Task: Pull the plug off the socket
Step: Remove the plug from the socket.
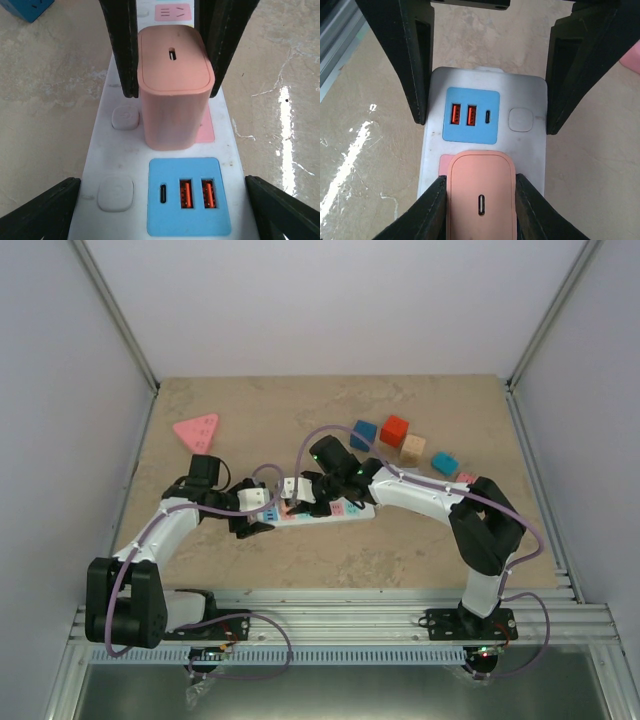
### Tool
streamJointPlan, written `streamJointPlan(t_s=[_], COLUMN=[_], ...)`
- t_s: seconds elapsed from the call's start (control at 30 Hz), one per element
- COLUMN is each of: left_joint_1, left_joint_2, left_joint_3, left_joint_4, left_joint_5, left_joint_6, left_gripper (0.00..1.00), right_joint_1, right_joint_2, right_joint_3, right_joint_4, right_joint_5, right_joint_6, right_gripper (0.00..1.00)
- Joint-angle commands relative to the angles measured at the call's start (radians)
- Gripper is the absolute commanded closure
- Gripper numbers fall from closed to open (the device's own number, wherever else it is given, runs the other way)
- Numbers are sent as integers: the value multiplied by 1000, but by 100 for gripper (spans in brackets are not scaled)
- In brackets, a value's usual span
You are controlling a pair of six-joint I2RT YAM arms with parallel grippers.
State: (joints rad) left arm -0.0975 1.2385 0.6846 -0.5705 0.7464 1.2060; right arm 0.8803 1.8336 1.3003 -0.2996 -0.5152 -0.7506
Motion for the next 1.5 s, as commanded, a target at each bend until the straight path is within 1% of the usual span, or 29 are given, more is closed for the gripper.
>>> streamJointPlan(t_s=[0.0,0.1,0.2,0.3,0.5,0.73,0.83,0.97,1.1,1.33,1.47], left_joint_1=[-3,-3,-3,-3,-1,-1,1,-1,-1,0,-1], left_joint_2=[-12,-11,-12,-11,-15,-18,-16,-12,-10,-10,-11], left_joint_3=[7,5,-2,-9,-12,-14,-16,-17,-17,-18,-19], left_joint_4=[21,32,57,72,75,80,85,95,97,97,98], left_joint_5=[67,61,47,38,38,38,37,29,27,30,30], left_joint_6=[28,18,-3,-14,-14,-19,-21,-30,-30,-30,-29], left_gripper=[100,100,100,100,100,100,100,100,100,100,100], right_joint_1=[7,6,3,0,-20,-73,-72,-47,-9,27,37], right_joint_2=[-14,-13,-10,-15,-39,-48,-46,-23,-26,-13,-12], right_joint_3=[-18,-17,-3,12,-11,-34,-25,32,55,88,92], right_joint_4=[-48,-29,-11,-20,-18,-13,-21,-76,-84,-95,-87], right_joint_5=[-100,-90,-42,-42,-113,-192,-171,-94,-13,45,47], right_joint_6=[-70,-48,7,24,16,7,8,10,7,17,22], right_gripper=[87,88,92,92,92,95,94,94,94,94,94])
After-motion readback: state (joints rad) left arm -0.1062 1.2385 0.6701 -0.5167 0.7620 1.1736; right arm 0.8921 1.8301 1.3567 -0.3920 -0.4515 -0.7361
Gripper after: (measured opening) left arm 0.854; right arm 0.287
